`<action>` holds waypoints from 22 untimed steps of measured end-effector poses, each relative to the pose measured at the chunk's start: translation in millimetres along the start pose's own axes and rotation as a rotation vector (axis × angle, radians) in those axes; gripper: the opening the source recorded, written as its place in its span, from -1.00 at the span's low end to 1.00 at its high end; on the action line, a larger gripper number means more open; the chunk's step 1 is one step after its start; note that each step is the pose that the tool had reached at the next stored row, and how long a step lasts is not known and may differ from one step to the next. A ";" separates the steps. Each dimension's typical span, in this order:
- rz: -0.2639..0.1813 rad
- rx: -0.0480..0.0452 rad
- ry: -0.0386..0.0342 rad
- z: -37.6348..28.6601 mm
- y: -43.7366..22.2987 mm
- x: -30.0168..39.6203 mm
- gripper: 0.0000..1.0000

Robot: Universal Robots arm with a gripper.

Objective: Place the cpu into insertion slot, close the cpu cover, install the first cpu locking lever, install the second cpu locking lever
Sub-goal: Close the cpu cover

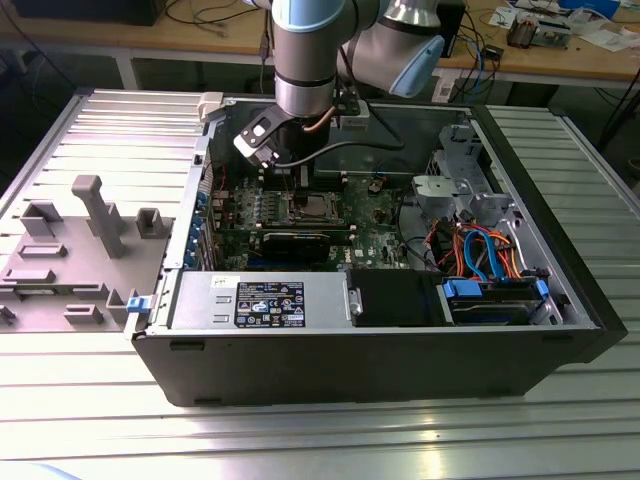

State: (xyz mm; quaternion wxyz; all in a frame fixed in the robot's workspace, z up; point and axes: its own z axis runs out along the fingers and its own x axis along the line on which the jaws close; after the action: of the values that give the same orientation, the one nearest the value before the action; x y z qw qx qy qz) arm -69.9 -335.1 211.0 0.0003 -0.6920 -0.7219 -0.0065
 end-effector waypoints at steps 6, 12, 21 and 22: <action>0.000 0.0000 0.0000 -0.1 0.0 0.0 -0.79; 0.000 0.0001 -0.0002 -0.2 5.6 -0.2 -0.79; 0.000 0.0000 -0.0004 -0.1 11.1 -0.5 -0.79; 0.000 0.0000 -0.0005 -0.1 11.2 -0.5 -0.79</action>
State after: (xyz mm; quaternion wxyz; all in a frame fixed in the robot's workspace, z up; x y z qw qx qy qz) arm -58.7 -335.1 211.2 0.0001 -0.6920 -0.7219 -0.0064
